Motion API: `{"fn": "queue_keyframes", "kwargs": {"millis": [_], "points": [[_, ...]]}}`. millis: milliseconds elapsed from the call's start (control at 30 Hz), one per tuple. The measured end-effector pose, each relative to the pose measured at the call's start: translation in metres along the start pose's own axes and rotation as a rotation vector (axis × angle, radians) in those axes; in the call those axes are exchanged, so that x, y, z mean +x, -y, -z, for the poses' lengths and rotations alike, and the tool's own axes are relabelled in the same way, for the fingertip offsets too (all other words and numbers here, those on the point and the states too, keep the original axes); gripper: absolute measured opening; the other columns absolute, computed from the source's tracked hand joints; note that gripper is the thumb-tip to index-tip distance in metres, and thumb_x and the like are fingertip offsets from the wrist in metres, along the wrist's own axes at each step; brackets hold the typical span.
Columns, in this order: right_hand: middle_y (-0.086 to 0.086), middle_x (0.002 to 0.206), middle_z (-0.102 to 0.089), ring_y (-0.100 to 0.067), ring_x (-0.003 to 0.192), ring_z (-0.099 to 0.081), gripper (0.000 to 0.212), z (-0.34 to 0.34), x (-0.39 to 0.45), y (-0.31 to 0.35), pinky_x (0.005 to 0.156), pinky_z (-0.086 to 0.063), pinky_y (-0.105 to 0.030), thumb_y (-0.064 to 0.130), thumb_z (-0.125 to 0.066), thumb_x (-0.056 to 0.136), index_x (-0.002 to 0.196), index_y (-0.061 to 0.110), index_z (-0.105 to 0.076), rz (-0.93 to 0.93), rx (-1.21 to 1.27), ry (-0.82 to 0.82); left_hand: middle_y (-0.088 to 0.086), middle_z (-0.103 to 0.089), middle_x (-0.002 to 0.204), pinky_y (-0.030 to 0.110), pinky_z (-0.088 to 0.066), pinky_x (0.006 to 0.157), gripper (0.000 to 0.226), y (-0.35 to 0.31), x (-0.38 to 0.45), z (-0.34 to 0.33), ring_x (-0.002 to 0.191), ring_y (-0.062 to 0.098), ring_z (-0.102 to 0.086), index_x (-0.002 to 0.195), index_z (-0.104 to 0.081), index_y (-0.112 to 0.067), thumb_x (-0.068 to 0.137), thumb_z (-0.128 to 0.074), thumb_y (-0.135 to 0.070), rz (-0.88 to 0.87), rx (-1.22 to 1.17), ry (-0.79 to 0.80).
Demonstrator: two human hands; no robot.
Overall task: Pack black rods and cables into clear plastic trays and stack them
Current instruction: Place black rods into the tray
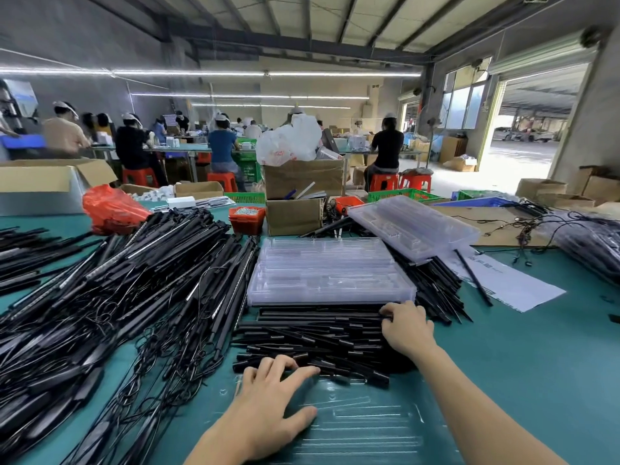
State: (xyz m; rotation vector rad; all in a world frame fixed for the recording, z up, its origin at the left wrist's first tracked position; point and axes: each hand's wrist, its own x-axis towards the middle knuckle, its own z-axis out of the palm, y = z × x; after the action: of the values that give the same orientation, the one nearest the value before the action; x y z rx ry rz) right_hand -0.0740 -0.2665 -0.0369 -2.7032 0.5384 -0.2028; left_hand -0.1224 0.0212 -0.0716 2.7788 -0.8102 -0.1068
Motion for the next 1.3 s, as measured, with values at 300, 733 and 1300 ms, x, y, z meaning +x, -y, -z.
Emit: {"fn": "queue_keyframes", "kwargs": {"millis": [300, 733, 1300], "points": [[-0.003, 0.128, -0.052, -0.027, 0.127, -0.038, 0.028, 0.000, -0.003, 0.002, 0.105, -0.031, -0.046, 0.036, -0.054, 0.093, 0.121, 0.029, -0.057, 0.065, -0.042, 0.040, -0.020, -0.024, 0.132, 0.034, -0.023, 0.108, 0.065, -0.002, -0.002, 0.003, 0.116, 0.015, -0.026, 0.147, -0.016, -0.057, 0.086, -0.032, -0.075, 0.005, -0.004, 0.008], [0.007, 0.113, -0.064, -0.021, 0.122, -0.041, 0.008, 0.006, -0.007, -0.004, 0.093, -0.026, -0.040, 0.042, -0.063, 0.094, 0.099, 0.037, -0.068, 0.033, 0.028, 0.025, -0.021, -0.023, 0.131, 0.035, -0.024, 0.108, 0.070, 0.000, 0.000, 0.001, 0.120, 0.014, -0.025, 0.147, -0.017, -0.056, 0.081, -0.027, -0.078, 0.005, -0.011, 0.026], [0.008, 0.057, -0.050, -0.007, 0.056, -0.041, 0.030, 0.031, -0.070, -0.013, 0.055, -0.030, -0.018, 0.043, -0.076, 0.082, 0.071, 0.016, -0.073, 0.360, 0.842, 0.095, -0.020, -0.034, 0.120, 0.034, -0.024, 0.107, 0.049, -0.002, -0.001, 0.015, 0.118, 0.008, -0.030, 0.113, -0.041, -0.047, 0.079, -0.051, -0.081, -0.033, -0.081, -0.009]]}}
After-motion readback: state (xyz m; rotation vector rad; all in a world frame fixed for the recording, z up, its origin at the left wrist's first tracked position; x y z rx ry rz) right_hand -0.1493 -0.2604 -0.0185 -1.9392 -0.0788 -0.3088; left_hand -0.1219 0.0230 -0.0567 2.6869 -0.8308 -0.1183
